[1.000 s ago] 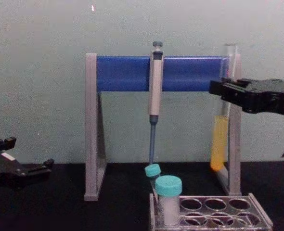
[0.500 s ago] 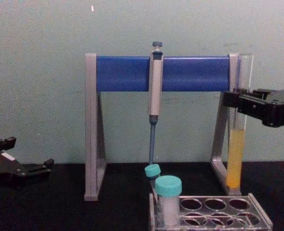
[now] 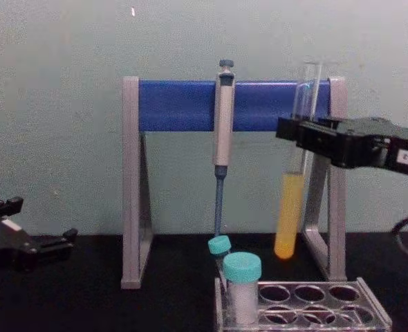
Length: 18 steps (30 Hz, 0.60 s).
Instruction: Pick up the test tube from the test tube rack, shake it, then place it back into the test tube rack.
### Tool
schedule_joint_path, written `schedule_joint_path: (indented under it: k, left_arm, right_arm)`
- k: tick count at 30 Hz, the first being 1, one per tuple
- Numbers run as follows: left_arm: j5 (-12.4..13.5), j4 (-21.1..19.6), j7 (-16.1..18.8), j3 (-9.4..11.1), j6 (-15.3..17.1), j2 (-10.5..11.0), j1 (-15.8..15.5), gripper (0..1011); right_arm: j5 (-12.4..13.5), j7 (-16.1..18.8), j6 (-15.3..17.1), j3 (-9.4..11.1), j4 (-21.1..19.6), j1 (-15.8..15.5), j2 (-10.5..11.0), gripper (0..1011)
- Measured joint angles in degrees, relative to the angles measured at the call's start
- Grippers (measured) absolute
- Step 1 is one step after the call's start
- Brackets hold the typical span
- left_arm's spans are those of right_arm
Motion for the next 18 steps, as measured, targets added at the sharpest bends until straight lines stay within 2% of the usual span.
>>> schedule_joint_path:
  k: [7, 18]
  left_arm:
    - [0.00, 0.00, 0.00, 0.00, 0.00, 0.00, 0.00, 1001]
    - [0.00, 0.00, 0.00, 0.00, 0.00, 0.00, 0.00, 1001]
  right_arm:
    - [-1.11, -2.33, -1.86, 0.21, 2.30, 1.42, -1.62, 233]
    - [-1.89, -3.64, -2.00, 1.42, 2.26, 0.92, -1.78, 233]
